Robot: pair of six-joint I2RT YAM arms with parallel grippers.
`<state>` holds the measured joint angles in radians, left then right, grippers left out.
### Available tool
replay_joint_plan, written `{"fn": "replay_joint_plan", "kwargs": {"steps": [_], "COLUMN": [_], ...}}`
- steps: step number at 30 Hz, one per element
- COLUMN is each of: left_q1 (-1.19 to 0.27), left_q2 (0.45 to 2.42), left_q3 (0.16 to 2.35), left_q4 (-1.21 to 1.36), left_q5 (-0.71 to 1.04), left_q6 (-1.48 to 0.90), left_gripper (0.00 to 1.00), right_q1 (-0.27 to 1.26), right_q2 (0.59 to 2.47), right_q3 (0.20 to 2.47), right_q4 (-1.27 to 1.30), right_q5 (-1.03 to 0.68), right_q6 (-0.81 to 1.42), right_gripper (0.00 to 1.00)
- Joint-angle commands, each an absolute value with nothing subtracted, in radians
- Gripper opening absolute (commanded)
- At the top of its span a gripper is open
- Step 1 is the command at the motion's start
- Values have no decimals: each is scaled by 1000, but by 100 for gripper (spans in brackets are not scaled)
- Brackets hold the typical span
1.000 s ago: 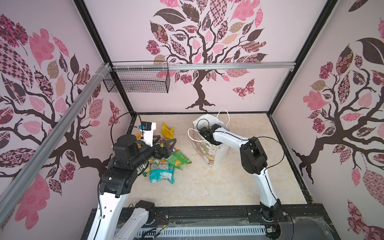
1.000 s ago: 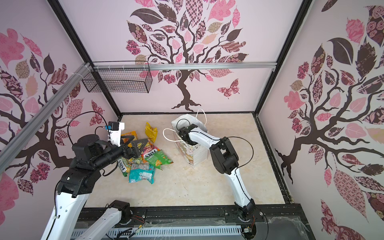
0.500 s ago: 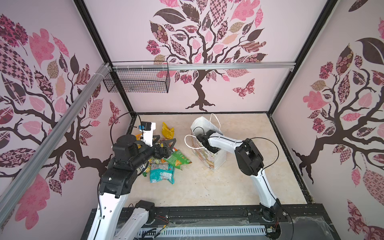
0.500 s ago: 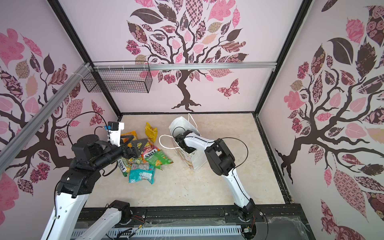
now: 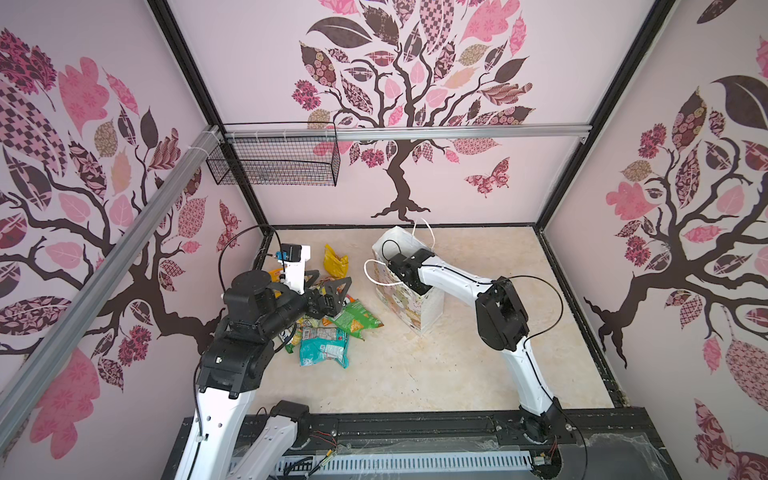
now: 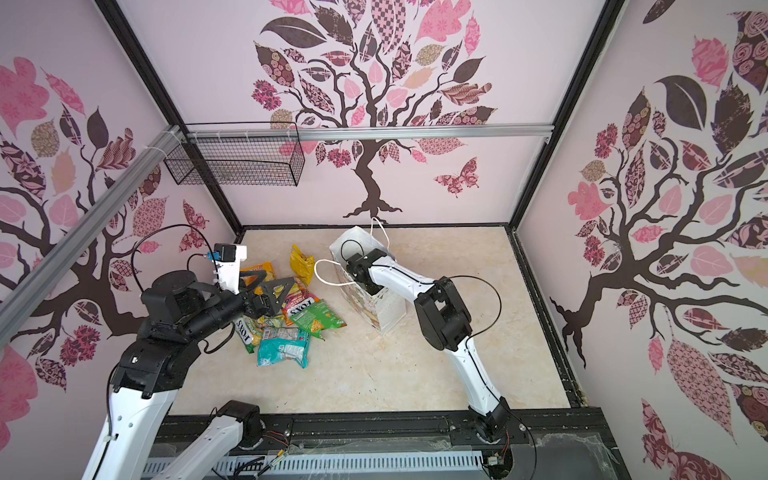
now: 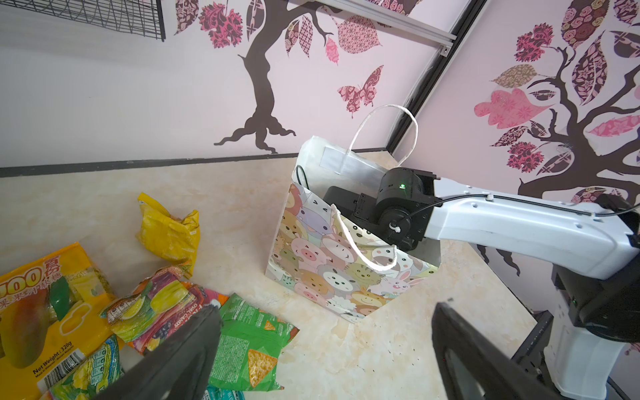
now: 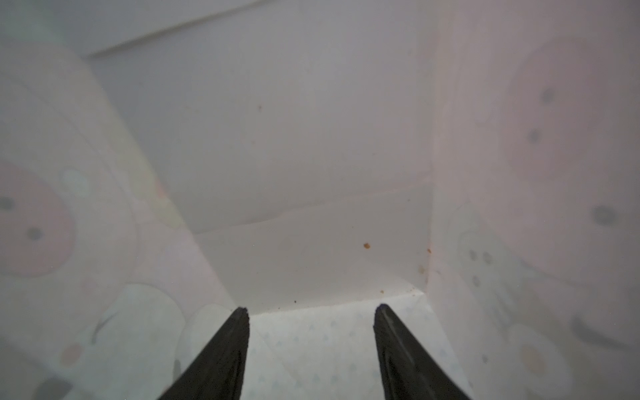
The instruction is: Take the snacks out of the paper bag
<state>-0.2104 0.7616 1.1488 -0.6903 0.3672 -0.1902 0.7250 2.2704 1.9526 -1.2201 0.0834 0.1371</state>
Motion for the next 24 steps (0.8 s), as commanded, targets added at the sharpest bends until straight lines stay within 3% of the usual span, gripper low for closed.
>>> {"fn": "replay_joint_plan", "kwargs": {"steps": [1,12,16,24], "left_q1": [-216,-216,-214,-216], "left_q2": [756,753,754,766], "left_q3": [1126,1125,1124,1143], "left_q4": [-677,-679,-678,-678], "left_q5": [365,367,368,385], "left_q6": [-189,-196,-201,-220], "left_gripper": [97,97,96,97], "right_q1": [724,710,709,708], "right_q2": [2152,2114,2085,2022], "right_q3": [1965,1938,1835,1521], "right_q4": [-1171,-881,-673,-174], "right_q5": [73,98,76,80], "right_q6": [154,183,182,164], "right_gripper": [64,73,78,96]}}
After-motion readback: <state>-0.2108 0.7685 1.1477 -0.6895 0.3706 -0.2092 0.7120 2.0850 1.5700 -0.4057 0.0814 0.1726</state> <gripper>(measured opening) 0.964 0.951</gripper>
